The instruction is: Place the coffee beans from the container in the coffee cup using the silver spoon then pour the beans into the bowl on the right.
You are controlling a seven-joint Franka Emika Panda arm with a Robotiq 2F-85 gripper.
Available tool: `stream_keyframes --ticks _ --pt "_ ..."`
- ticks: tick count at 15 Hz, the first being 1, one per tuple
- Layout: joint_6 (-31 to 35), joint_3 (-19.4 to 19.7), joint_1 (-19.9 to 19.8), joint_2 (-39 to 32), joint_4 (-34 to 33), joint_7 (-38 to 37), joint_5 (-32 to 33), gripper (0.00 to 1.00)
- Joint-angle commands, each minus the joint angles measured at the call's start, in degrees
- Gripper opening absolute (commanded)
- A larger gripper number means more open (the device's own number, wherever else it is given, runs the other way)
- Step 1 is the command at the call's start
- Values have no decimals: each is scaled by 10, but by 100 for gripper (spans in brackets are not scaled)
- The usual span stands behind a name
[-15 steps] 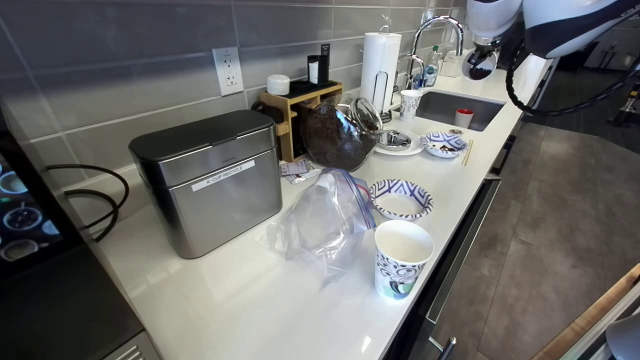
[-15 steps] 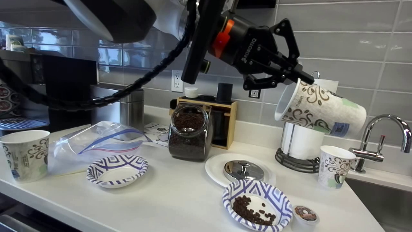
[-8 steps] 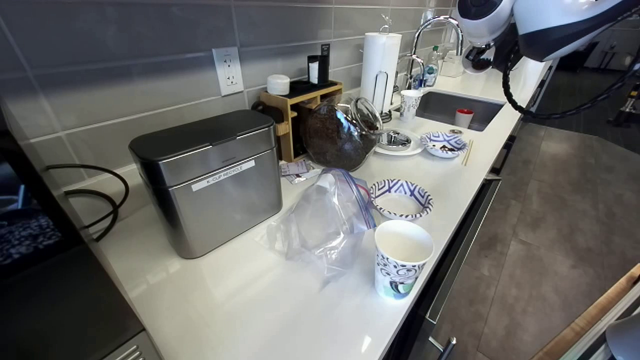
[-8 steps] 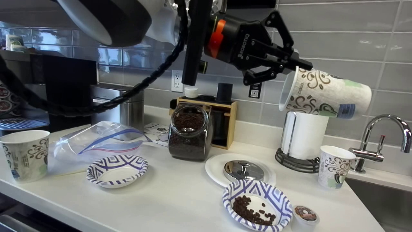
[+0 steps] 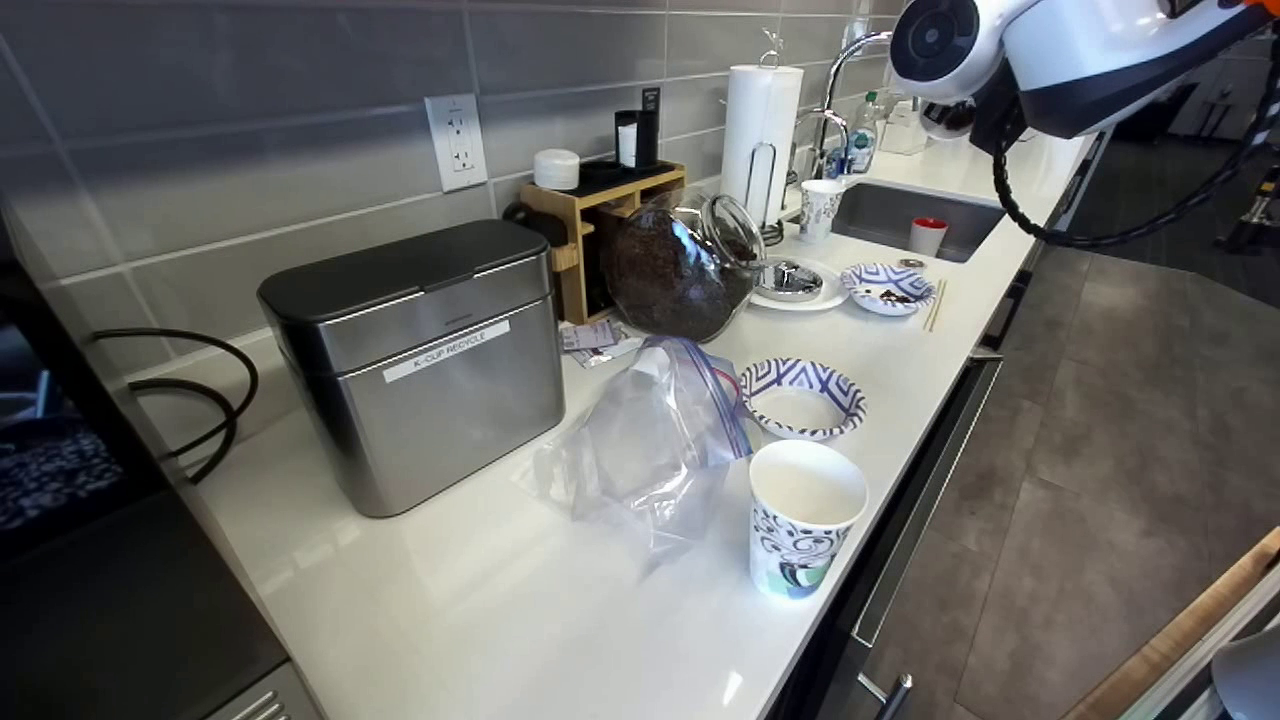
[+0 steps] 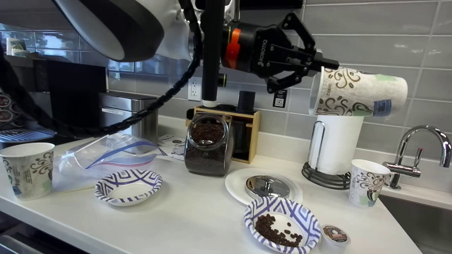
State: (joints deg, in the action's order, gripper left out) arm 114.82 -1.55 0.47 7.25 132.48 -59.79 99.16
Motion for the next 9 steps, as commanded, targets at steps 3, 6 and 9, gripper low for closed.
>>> stream_keyframes --ticks 3,6,9 --pt "-58 -9 16 -13 14 -52 47 1" --pt "-88 -14 21 -20 16 -68 64 1" --pt "-116 -18 26 -26 19 -81 78 1"
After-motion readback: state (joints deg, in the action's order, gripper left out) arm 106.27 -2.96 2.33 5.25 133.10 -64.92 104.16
